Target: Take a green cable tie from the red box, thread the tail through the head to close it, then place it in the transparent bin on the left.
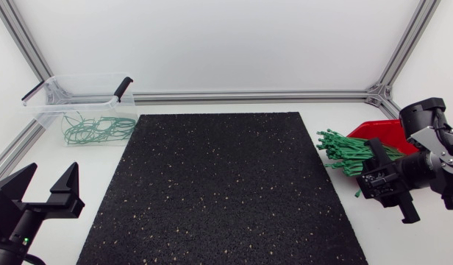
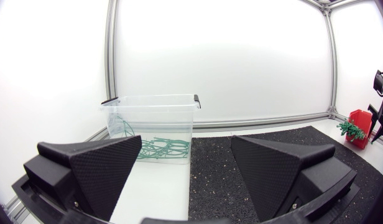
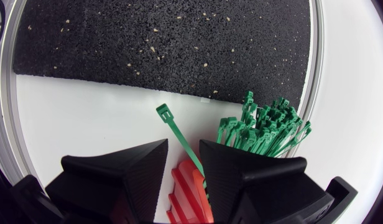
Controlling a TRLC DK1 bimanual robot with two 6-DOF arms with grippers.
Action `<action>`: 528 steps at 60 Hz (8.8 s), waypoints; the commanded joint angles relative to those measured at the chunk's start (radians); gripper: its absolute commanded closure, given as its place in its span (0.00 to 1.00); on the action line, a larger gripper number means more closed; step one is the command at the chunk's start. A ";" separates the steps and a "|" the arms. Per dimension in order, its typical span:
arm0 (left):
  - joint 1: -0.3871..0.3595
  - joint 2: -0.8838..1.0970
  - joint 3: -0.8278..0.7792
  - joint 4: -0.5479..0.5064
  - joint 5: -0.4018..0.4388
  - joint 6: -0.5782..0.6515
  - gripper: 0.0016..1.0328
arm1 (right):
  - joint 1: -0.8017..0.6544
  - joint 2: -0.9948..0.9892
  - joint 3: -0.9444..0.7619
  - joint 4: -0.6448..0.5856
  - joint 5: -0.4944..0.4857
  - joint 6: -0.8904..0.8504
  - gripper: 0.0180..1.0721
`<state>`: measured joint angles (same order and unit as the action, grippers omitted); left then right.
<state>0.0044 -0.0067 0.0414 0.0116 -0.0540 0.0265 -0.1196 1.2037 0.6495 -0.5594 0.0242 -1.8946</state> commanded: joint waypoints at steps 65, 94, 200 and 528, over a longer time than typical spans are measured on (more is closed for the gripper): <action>-0.006 -0.003 -0.038 -0.027 -0.007 0.010 0.03 | 0.017 -0.099 -0.053 0.072 -0.058 -0.026 0.95; -0.009 -0.003 -0.038 -0.029 0.002 0.010 0.03 | 0.008 -0.139 0.027 -0.011 -0.110 0.002 0.95; -0.011 -0.003 -0.038 -0.029 0.002 0.009 0.03 | 0.153 0.083 0.848 -0.955 -0.840 0.506 0.95; -0.465 1.116 1.028 -0.469 1.260 0.495 0.15 | 0.663 0.451 1.076 -1.321 -1.340 0.131 0.95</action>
<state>-0.4400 1.1263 1.0317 -0.4633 1.1889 0.5064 0.5358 1.6348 1.7271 -1.6772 -1.3060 -1.7367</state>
